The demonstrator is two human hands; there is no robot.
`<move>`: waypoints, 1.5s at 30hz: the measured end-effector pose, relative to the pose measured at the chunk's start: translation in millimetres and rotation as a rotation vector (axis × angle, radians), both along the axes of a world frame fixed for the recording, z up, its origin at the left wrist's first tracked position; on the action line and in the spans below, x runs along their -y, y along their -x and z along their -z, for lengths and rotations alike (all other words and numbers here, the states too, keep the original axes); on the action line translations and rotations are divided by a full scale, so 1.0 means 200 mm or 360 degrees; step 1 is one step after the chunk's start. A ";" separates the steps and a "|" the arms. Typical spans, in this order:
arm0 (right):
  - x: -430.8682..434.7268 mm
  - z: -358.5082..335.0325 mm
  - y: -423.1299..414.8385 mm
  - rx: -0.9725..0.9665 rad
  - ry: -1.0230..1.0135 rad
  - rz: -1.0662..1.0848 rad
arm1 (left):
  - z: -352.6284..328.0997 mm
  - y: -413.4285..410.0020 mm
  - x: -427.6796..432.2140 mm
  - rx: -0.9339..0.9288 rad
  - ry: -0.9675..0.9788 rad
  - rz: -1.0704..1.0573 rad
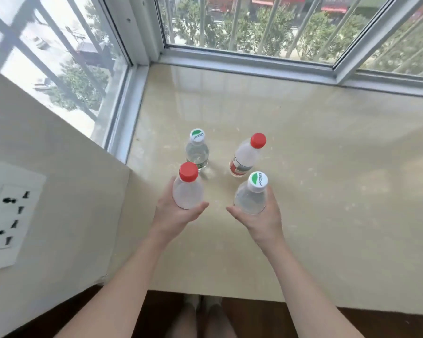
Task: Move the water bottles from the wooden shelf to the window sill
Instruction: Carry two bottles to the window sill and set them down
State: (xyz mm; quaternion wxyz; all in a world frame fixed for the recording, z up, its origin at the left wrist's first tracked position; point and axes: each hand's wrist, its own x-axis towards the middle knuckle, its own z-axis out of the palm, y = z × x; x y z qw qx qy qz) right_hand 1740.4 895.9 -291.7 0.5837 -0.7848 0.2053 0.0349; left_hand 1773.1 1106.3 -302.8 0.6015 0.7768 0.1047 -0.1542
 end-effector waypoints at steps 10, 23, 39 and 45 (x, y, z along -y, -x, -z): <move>-0.03 0.37 -0.11 0.0071 -0.0021 0.0041 | 0.32 -0.07 -0.03 0.0258 -0.0092 -0.0071; 0.03 0.63 -0.05 -0.0168 0.0154 -0.0037 | 0.61 -0.03 -0.17 -0.0041 -0.0276 -0.0027; 0.03 0.74 -0.05 -0.0116 0.0452 -0.0070 | 0.70 -0.08 -0.16 0.0069 -0.0481 0.0086; 0.02 0.74 -0.04 -0.0097 0.0447 -0.0076 | 0.69 -0.09 -0.16 0.0019 -0.0549 0.0186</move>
